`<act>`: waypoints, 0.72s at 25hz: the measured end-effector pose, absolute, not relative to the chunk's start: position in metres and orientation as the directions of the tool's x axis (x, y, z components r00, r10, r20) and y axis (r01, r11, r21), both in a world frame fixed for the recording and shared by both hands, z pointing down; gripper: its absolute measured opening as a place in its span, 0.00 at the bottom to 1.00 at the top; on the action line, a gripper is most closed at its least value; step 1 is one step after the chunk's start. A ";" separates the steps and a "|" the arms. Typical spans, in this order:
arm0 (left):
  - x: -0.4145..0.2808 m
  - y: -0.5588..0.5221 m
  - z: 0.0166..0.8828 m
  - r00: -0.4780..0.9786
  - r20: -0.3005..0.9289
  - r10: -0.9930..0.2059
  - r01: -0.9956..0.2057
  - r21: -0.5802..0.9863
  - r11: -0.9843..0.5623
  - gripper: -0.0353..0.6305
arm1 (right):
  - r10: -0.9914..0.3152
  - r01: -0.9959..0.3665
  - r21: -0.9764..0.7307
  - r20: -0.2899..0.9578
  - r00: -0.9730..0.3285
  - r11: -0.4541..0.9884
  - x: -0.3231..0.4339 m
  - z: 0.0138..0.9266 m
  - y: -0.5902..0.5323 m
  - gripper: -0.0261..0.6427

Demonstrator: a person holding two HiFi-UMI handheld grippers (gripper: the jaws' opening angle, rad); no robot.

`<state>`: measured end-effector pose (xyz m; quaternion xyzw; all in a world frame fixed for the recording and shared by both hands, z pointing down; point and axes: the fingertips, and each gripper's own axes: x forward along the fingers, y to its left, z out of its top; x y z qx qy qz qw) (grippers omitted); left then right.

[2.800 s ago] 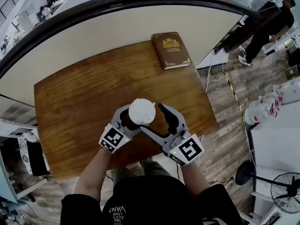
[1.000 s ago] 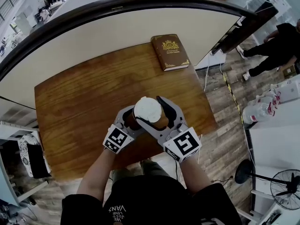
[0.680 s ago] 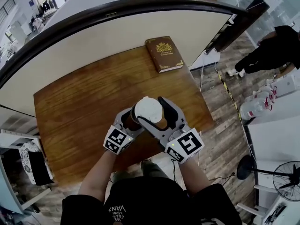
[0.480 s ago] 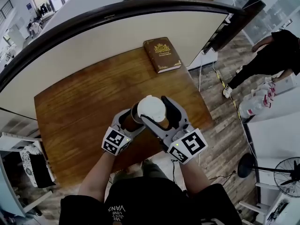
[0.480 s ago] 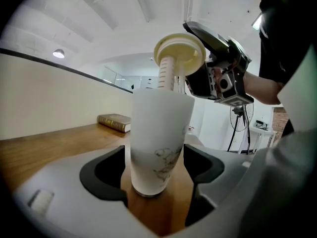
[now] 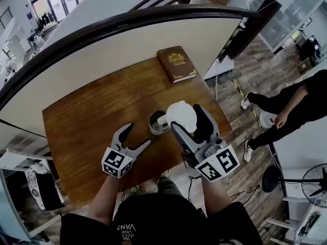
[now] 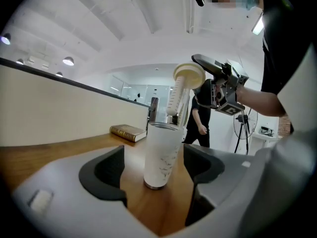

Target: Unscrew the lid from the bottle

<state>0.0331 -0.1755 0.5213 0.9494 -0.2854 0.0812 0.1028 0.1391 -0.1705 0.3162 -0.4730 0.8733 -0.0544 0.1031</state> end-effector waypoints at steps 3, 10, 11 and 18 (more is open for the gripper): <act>0.016 -0.173 0.500 0.815 0.180 -0.551 -0.576 0.140 -0.805 0.60 | -0.859 -0.835 -0.206 -0.165 -0.485 0.511 0.145 0.303 -0.161 0.56; -0.013 -0.158 0.447 0.819 0.091 -0.567 -0.574 0.094 -0.814 0.60 | -0.887 -0.864 -0.223 -0.214 -0.409 0.452 0.148 0.279 -0.134 0.56; -0.017 -0.156 0.441 0.819 0.080 -0.568 -0.574 0.088 -0.814 0.60 | -0.891 -0.868 -0.223 -0.215 -0.400 0.443 0.147 0.278 -0.130 0.56; -0.041 -0.133 0.417 0.826 0.031 -0.563 -0.564 0.087 -0.822 0.59 | -0.918 -0.891 -0.246 -0.209 -0.337 0.383 0.141 0.282 -0.100 0.56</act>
